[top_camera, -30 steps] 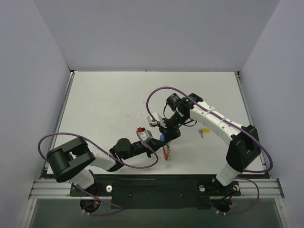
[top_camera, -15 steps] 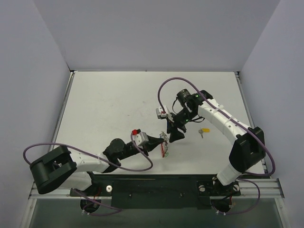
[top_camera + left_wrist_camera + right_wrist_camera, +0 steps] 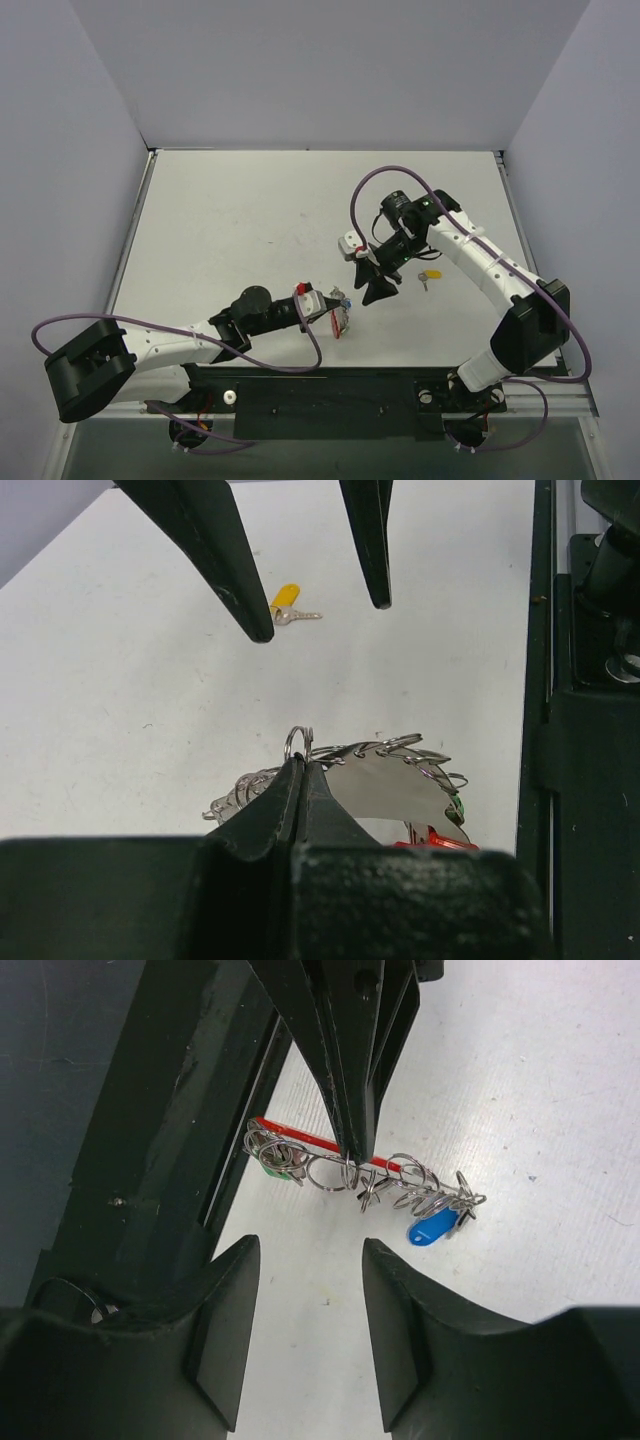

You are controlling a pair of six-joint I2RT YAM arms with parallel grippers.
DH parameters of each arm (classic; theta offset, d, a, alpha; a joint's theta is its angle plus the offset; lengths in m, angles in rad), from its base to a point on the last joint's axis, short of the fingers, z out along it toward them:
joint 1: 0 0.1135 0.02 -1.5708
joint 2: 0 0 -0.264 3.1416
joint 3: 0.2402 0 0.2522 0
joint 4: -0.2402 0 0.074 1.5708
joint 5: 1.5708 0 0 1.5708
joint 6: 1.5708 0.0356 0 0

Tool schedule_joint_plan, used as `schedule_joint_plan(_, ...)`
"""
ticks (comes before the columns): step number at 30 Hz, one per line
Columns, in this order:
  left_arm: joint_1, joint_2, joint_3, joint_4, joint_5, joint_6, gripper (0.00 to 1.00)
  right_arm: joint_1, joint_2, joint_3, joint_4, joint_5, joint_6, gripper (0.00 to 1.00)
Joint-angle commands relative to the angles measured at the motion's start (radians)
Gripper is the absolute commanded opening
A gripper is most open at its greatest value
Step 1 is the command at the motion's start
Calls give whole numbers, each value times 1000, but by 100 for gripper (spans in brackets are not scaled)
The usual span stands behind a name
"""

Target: Put the keys on the keyring

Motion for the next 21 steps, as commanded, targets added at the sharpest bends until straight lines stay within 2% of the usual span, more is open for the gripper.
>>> schedule_joint_plan(1, -3, -23, 40, 16, 0, 24, 0, 21, 36, 50, -73, -54, -34, 38)
schedule_joint_plan(9, -3, 6, 12, 120, 3, -24, 0, 67, 117, 119, -70, 15, -22, 31)
schedule_joint_plan(21, -3, 5, -15, 163, -9, -62, 0, 104, 157, 122, -72, 40, -22, 23)
